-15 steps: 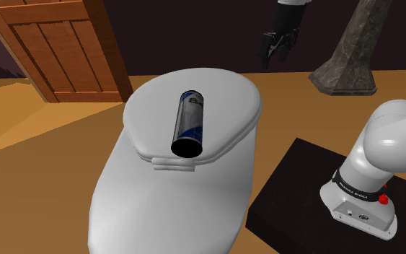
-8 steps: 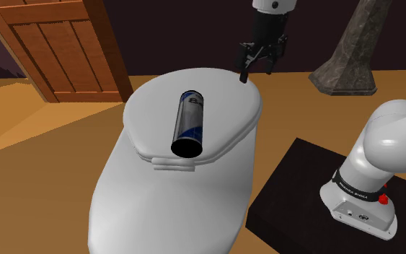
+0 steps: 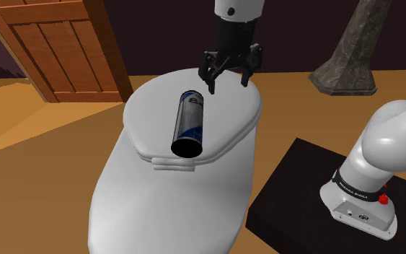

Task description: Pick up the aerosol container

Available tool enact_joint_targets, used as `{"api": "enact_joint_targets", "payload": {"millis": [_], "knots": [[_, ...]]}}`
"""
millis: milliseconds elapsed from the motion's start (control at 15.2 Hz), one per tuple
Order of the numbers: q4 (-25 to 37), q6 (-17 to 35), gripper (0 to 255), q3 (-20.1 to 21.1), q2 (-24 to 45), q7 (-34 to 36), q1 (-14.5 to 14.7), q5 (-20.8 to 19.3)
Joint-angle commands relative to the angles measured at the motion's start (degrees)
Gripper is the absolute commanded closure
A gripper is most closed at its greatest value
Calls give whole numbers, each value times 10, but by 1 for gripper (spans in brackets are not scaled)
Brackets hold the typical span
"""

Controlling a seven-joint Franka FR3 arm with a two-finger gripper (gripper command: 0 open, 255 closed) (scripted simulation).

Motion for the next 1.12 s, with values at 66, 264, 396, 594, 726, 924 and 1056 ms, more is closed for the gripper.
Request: {"api": "enact_joint_targets", "payload": {"millis": [66,264,396,594,726,924,1056], "knots": [[48,8,0,55,53,84,-19,-10],[109,9,0,113,119,172,-39,-40],[156,6,0,152,174,238,-47,-74],[149,21,0,150,188,256,-34,-85],[131,36,0,144,187,258,-26,-86],[107,59,0,141,186,260,-20,-85],[102,64,0,141,185,260,-20,-85]]}}
